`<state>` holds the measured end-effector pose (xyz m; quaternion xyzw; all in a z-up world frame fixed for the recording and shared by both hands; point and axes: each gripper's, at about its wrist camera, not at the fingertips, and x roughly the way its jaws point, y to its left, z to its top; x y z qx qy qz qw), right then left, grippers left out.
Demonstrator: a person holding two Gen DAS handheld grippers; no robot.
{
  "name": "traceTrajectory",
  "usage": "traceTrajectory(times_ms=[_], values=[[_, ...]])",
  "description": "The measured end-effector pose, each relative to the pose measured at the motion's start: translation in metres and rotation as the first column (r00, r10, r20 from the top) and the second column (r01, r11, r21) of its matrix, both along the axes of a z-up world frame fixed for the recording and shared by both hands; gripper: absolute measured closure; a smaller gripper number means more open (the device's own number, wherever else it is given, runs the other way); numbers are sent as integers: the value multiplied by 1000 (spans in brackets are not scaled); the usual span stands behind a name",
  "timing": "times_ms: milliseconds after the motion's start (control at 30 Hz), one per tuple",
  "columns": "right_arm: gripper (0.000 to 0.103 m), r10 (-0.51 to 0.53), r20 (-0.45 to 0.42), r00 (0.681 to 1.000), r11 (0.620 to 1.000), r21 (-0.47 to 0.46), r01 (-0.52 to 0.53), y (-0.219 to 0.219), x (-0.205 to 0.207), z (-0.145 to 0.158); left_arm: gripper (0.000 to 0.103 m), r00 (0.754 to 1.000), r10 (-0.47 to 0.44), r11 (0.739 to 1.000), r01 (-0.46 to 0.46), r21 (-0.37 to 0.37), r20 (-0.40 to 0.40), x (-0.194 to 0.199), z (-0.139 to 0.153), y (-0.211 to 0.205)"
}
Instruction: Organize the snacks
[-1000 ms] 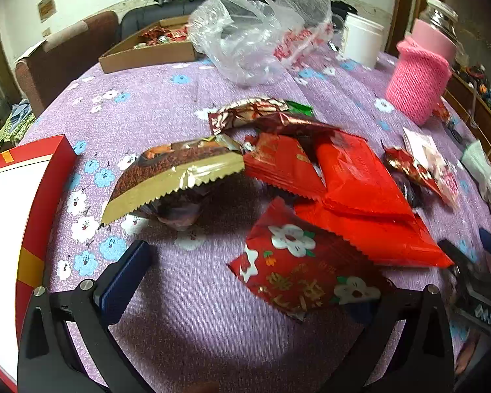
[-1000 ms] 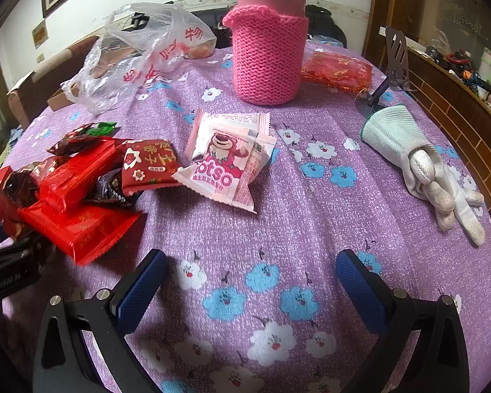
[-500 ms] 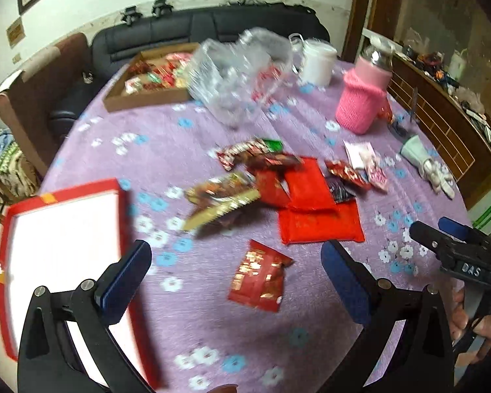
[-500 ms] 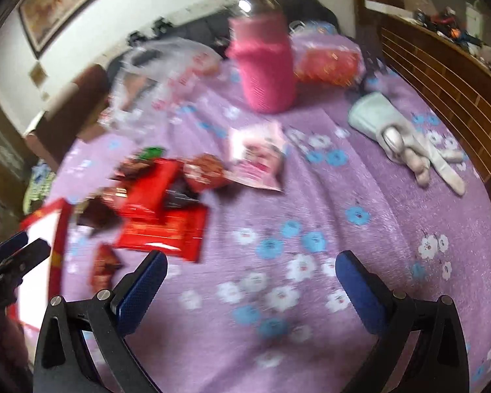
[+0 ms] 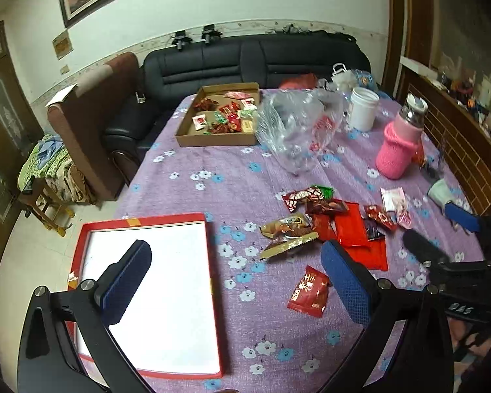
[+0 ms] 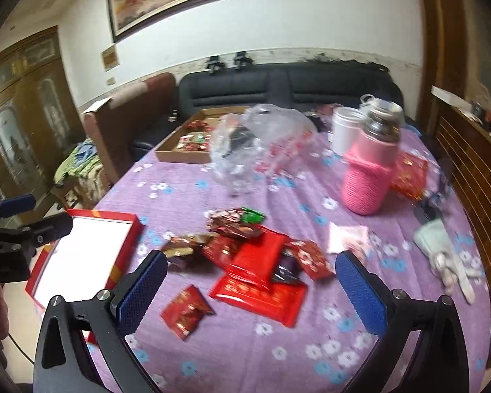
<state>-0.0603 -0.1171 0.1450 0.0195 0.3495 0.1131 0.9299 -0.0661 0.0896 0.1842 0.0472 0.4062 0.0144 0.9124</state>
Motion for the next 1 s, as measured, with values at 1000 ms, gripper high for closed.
traceTrajectory(times_ms=[1000], values=[[0, 132, -117, 984, 991, 5, -132, 37, 21, -26, 0, 996, 46, 999, -46, -3, -80, 14, -20, 18]])
